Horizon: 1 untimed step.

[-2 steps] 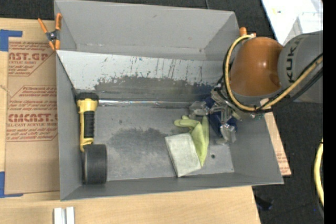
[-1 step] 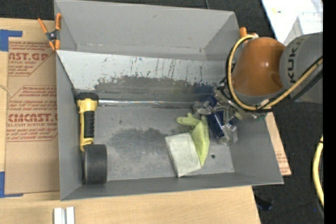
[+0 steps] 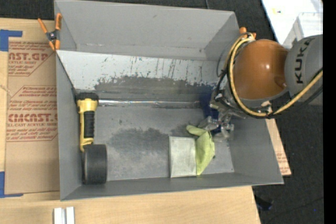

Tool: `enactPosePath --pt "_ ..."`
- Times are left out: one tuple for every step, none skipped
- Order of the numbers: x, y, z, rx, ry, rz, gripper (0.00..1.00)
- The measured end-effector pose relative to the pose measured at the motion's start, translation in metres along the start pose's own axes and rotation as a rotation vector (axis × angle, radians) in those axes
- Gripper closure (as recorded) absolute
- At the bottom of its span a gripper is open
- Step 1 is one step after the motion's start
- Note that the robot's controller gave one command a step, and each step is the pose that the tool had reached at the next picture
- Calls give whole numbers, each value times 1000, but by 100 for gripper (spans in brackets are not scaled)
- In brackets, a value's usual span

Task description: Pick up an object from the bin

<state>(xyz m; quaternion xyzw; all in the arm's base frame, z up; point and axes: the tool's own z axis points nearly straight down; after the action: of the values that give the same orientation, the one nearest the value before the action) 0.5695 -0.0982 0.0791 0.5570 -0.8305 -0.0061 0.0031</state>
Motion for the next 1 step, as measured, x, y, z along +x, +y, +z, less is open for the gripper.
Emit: enactPosePath --pt "2 4 -4 -7 4 -392 100"
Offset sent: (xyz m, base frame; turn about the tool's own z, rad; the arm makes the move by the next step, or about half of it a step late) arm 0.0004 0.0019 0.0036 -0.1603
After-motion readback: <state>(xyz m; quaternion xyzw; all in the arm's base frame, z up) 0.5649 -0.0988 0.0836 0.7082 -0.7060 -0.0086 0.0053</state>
